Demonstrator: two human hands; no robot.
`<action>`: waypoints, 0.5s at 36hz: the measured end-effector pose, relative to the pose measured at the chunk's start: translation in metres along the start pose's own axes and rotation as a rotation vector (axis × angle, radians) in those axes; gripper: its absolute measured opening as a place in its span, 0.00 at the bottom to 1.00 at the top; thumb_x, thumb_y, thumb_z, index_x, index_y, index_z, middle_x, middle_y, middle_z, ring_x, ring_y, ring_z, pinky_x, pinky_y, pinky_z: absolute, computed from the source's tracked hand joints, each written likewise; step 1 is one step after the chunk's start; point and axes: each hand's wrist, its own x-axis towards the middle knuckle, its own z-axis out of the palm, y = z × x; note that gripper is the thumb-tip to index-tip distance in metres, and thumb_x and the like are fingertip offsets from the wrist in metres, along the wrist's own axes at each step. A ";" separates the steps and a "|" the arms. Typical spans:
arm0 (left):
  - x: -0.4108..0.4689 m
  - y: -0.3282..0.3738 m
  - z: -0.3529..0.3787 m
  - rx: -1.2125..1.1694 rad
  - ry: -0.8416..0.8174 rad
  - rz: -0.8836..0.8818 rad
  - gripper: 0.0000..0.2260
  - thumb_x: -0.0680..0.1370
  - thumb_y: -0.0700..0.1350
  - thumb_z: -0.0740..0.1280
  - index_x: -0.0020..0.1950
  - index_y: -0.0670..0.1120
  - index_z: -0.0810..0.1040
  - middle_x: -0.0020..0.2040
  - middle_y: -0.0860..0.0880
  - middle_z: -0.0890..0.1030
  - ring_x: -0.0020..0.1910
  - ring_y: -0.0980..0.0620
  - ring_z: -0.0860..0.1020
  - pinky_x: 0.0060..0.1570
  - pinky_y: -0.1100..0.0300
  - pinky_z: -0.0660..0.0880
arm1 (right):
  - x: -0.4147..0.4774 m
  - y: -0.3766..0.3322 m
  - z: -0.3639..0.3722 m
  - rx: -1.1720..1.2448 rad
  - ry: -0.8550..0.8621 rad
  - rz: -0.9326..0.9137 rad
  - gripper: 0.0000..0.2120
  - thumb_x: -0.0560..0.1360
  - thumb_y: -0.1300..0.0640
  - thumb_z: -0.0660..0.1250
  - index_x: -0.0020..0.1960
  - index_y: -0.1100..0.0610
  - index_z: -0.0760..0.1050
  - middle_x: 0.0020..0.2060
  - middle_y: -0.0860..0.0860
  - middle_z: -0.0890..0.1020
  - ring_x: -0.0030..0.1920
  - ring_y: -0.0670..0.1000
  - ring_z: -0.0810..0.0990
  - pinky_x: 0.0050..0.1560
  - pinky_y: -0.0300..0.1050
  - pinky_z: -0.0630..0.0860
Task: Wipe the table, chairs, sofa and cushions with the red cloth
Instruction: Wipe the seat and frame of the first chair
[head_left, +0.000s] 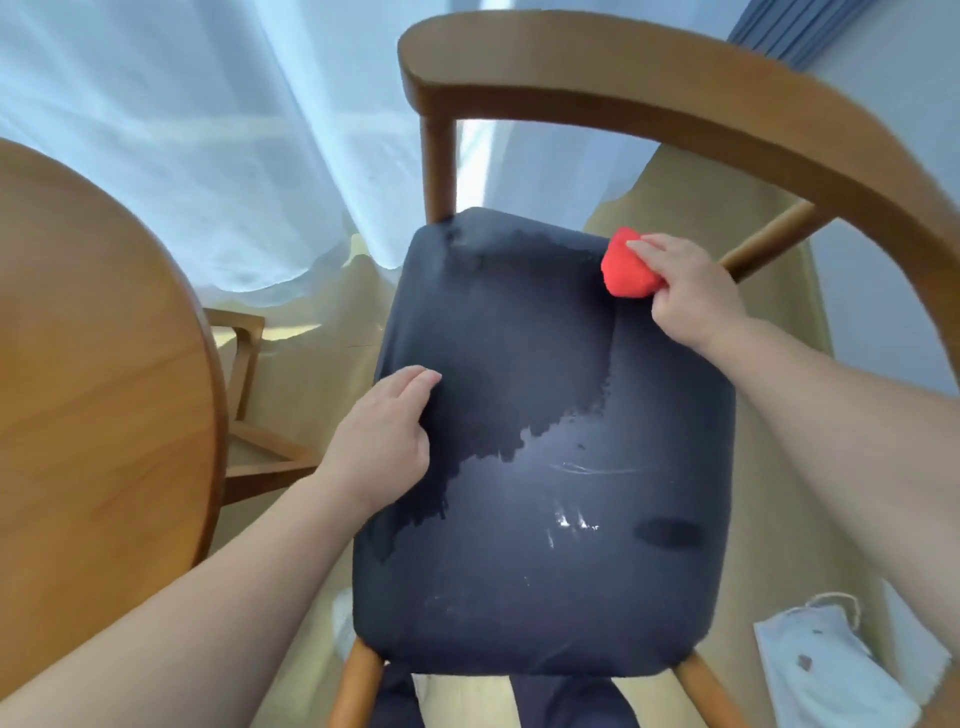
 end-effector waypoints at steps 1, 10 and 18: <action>0.005 0.003 0.002 0.005 0.001 0.006 0.24 0.73 0.33 0.59 0.70 0.42 0.69 0.69 0.47 0.70 0.68 0.47 0.68 0.67 0.62 0.60 | 0.010 0.003 0.001 0.005 -0.024 0.014 0.30 0.72 0.71 0.57 0.72 0.57 0.68 0.72 0.57 0.68 0.70 0.61 0.66 0.73 0.48 0.58; 0.027 0.013 0.013 0.046 -0.023 0.032 0.24 0.72 0.32 0.60 0.69 0.42 0.70 0.68 0.47 0.71 0.67 0.47 0.68 0.66 0.62 0.61 | -0.002 -0.009 0.035 0.063 -0.065 0.066 0.30 0.71 0.69 0.60 0.72 0.56 0.68 0.72 0.56 0.68 0.73 0.57 0.64 0.74 0.50 0.56; 0.037 0.019 0.003 0.046 -0.084 0.098 0.25 0.73 0.33 0.58 0.71 0.43 0.68 0.70 0.49 0.69 0.68 0.48 0.66 0.65 0.60 0.63 | -0.146 -0.048 0.065 0.071 -0.164 0.041 0.33 0.64 0.71 0.58 0.68 0.59 0.73 0.69 0.58 0.72 0.69 0.64 0.69 0.68 0.60 0.64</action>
